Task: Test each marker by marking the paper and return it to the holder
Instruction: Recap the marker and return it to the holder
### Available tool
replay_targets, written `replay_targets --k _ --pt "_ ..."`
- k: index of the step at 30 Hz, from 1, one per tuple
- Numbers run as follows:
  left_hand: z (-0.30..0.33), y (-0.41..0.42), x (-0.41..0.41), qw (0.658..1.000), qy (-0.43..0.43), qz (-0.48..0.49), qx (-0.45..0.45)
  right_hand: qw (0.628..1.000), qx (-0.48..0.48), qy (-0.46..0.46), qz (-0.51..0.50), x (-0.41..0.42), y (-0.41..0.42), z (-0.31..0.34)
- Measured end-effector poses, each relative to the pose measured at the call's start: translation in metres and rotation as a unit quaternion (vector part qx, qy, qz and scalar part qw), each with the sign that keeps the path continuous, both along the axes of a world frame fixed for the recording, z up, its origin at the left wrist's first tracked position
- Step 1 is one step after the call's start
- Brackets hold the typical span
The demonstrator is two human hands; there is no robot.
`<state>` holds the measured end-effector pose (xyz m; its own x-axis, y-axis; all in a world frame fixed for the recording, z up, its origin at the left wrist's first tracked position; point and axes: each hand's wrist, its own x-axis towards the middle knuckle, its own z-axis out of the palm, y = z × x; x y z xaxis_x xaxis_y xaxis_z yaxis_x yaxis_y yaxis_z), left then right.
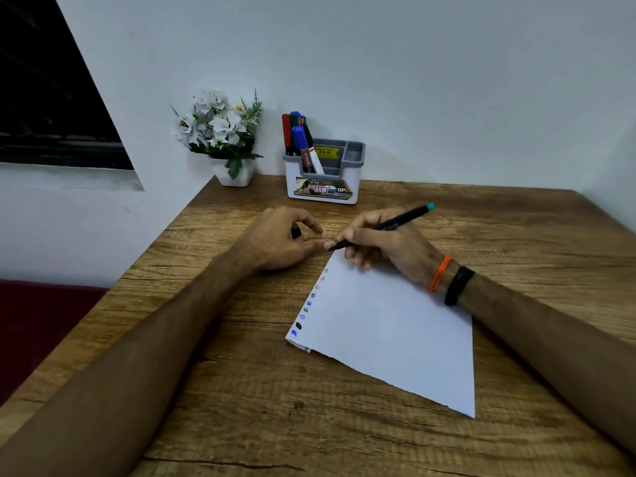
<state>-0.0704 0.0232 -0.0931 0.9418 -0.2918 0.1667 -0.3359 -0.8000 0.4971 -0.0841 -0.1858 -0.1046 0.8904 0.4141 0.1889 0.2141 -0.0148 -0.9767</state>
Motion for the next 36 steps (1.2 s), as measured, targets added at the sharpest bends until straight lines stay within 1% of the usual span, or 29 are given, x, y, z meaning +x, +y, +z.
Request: replay_targets --k 3,13,28,36 --pt "0.0002 -0.0033 -0.0013 1.000 0.005 0.000 0.019 0.999 -0.043 -0.017 -0.011 -0.0026 0.0003 0.0010" --pt "0.0020 -0.0053 -0.0027 0.998 0.001 0.003 0.064 0.991 -0.114 -0.064 -0.015 -0.0053 0.0023 0.0012" --pt "0.0010 -0.0052 -0.0025 0.998 0.004 0.001 0.056 0.987 -0.143 -0.060 -0.046 -0.0068 0.0048 -0.0017" --pt "0.0021 -0.0057 -0.0025 0.998 0.014 0.001 0.054 0.983 -0.164 -0.069 -0.042 -0.0072 0.0041 -0.0008"
